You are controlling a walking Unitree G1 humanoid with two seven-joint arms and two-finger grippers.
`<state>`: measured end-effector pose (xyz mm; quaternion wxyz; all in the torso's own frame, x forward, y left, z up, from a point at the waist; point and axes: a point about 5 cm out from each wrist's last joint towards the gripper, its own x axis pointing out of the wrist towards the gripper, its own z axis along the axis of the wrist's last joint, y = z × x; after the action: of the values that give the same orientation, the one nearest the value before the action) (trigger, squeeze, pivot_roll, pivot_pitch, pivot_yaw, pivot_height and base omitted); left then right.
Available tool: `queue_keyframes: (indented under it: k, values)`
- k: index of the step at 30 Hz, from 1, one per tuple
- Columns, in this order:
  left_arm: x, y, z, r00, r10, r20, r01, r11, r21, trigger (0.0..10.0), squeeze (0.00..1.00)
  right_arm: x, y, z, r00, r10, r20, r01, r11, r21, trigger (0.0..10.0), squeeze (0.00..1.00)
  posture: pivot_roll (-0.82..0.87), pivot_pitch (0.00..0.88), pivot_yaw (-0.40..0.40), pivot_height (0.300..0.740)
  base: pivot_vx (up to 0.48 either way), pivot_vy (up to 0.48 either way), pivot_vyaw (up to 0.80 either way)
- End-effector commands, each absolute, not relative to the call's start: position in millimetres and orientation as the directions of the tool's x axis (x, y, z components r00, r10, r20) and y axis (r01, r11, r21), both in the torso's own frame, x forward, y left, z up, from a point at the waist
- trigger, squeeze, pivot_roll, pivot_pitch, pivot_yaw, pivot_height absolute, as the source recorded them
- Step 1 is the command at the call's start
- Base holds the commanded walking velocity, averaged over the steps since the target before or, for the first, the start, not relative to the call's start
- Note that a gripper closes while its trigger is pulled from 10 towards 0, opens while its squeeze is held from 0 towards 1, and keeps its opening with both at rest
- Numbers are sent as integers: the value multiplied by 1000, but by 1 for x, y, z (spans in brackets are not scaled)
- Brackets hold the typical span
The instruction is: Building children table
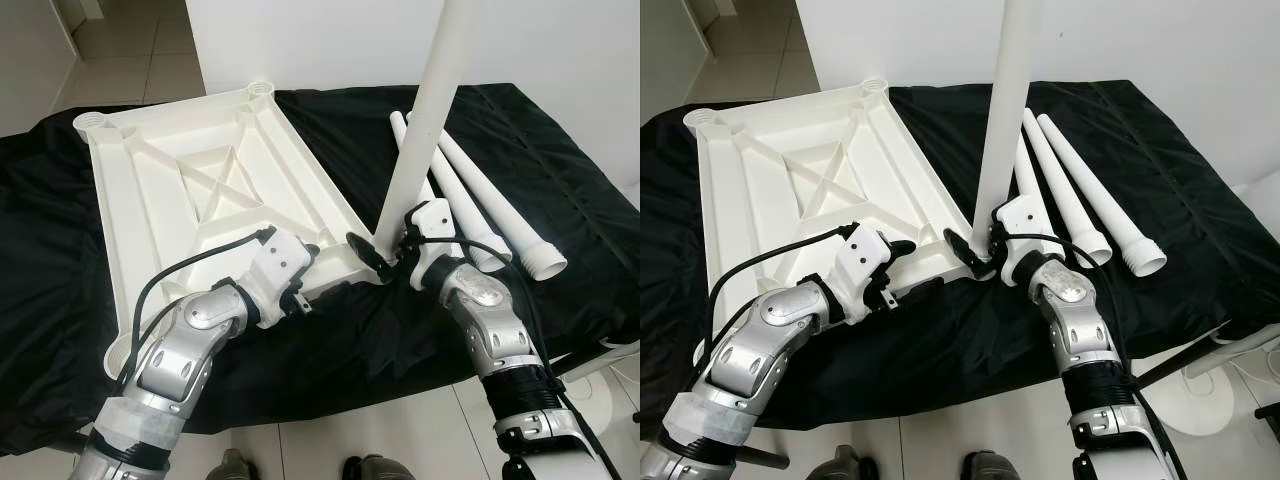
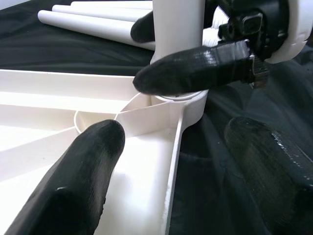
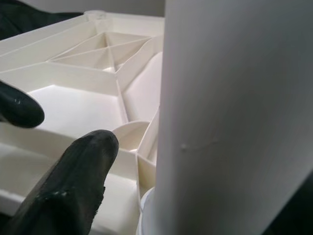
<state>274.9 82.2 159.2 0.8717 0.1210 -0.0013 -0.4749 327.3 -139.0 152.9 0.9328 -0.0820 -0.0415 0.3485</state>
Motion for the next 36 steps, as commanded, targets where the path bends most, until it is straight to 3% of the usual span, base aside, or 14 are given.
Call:
queue_keyframes:
  k: [1,3,4,12,13,22,29,31,36]
  values:
    - [277,83,157,565,-816,-121,818,535,212,10000,0,329,-139,153,735,678,14,-664,723,-189,4431,0,-59,58,2,740,0,0,0]
    - [277,83,157,567,-815,-121,817,537,212,10000,0,331,-140,151,732,681,2,-669,719,-189,4431,0,-59,58,2,740,0,0,0]
    - [277,84,157,568,-814,-121,816,538,213,10000,0,331,-142,149,731,682,-8,-671,717,-189,0,0,-55,58,0,740,0,0,0]
    - [276,85,157,573,-811,-121,813,542,212,10000,0,333,-146,143,724,689,-22,-681,711,-176,0,0,-52,60,-2,740,0,0,0]
    - [276,85,157,573,-811,-122,813,543,211,10000,0,333,-147,141,733,680,-23,-673,721,-164,10000,0,-52,60,-2,740,0,0,0]
    - [275,85,157,572,-810,-125,814,543,209,10000,0,333,-143,139,801,598,2,-593,794,-133,10000,0,-56,71,-1,740,0,0,0]
    - [274,84,155,577,-807,-123,811,549,202,10000,0,328,-136,135,960,280,22,-278,958,-67,10000,0,-70,79,-3,740,0,0,0]
    - [274,84,155,577,-807,-123,811,549,202,10000,0,328,-136,135,960,280,22,-278,958,-67,10000,0,-70,79,-3,740,0,0,0]
    - [273,82,155,575,-809,-122,813,549,196,10000,0,320,-128,129,998,67,3,-67,997,-29,10000,0,-72,82,-3,740,0,0,0]
